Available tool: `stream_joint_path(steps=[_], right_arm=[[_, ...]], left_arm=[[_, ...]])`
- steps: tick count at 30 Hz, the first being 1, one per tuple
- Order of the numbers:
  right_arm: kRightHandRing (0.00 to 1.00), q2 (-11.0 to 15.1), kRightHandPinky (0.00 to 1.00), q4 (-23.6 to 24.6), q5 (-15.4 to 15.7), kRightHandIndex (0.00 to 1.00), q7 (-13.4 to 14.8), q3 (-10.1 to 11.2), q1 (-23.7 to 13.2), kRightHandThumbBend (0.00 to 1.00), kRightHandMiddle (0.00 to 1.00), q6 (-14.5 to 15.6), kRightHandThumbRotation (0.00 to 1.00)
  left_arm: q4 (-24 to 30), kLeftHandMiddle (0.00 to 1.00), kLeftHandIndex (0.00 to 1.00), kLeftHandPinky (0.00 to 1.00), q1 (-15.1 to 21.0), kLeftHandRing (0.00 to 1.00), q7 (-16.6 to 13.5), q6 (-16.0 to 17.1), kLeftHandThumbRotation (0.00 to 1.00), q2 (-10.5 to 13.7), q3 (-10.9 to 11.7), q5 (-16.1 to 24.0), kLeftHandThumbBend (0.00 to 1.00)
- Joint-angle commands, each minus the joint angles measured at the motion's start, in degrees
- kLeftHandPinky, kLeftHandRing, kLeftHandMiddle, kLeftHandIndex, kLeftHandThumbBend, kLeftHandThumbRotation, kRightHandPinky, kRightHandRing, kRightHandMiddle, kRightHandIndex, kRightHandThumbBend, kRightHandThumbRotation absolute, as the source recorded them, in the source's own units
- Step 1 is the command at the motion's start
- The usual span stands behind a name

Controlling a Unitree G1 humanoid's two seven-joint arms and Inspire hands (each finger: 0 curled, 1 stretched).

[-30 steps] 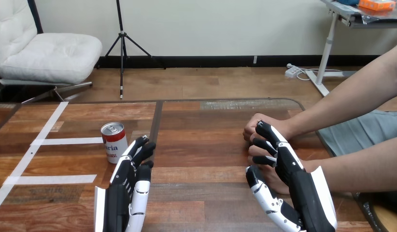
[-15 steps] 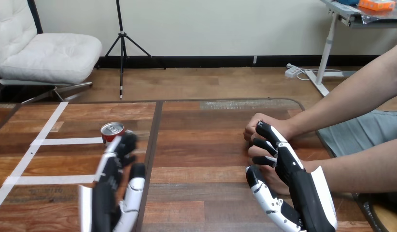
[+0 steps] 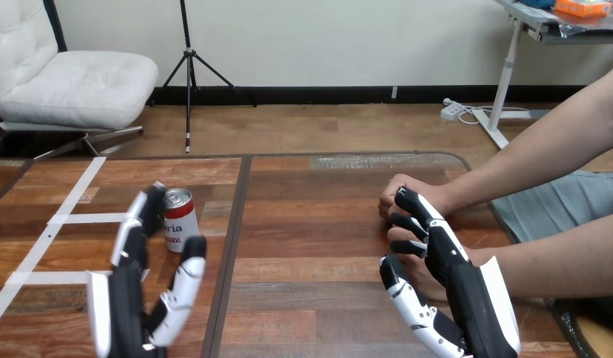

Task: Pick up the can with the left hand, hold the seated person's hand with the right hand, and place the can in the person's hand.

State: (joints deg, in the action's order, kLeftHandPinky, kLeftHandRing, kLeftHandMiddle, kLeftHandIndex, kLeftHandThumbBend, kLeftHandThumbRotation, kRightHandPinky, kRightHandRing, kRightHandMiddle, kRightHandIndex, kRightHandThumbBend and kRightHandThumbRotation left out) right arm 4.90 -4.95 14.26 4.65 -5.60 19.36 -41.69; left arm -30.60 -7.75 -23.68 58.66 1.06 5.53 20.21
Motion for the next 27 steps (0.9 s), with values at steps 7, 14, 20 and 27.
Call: stream_joint_path(steps=[7, 14, 20, 27], right_arm=[[0.87, -0.1, 0.74, 2.1, 0.4, 0.91, 0.7, 0.7, -2.3, 0.36, 0.92, 0.0, 0.55], [0.87, 0.0, 0.74, 1.9, 0.4, 0.91, 0.7, 0.7, -2.6, 0.36, 0.91, -0.2, 0.55], [0.87, 0.1, 0.75, 1.6, 0.1, 0.91, 0.6, 0.7, -2.8, 0.36, 0.92, -0.4, 0.55], [0.87, 0.1, 0.75, 1.5, 0.2, 0.91, 0.7, 0.8, -2.9, 0.36, 0.92, -0.4, 0.54]], left_arm=[[4.3, 0.91, 0.9, 0.89, 6.0, 0.91, -6.0, -5.4, 0.59, 3.3, 1.8, 8.2, 0.64], [5.3, 0.94, 0.95, 0.9, 7.6, 0.94, -10.7, -12.1, 0.55, 5.2, 1.9, 13.8, 0.69], [4.1, 0.96, 0.96, 0.91, 9.9, 0.95, -11.8, -14.8, 0.53, 6.9, 1.4, 14.0, 0.73], [2.3, 0.97, 0.97, 0.92, 12.2, 0.95, -11.9, -17.1, 0.49, 8.6, 0.9, 13.3, 0.76]])
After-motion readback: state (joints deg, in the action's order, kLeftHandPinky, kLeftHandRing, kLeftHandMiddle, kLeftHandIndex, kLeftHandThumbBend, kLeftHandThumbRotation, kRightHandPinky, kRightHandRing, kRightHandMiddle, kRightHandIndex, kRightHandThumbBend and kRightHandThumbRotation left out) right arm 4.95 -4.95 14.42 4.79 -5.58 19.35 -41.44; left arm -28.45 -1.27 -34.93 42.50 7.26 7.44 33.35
